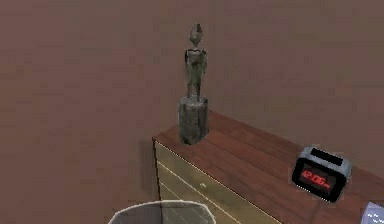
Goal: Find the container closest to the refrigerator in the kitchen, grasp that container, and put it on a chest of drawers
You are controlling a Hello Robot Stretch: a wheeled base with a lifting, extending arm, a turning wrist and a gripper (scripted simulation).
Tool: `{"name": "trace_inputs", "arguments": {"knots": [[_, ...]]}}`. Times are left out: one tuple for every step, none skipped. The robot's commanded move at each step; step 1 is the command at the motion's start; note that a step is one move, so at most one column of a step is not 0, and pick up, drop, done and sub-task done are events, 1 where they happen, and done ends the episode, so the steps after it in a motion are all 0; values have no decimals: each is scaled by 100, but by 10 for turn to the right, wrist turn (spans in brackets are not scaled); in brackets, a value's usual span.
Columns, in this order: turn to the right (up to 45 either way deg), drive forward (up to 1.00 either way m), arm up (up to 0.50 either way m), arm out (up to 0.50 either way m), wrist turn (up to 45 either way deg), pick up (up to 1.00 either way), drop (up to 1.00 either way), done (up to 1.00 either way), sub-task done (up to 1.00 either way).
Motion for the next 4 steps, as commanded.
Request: {"name": "trace_inputs", "arguments": {"knots": [[-60,0,0,0,0,0,0,0,0],[120,0,0,0,0,0,0,0,0],[-120,0,0,0,0,0,0,0,0],[-30,0,0,0,0,0,0,0,0]]}}
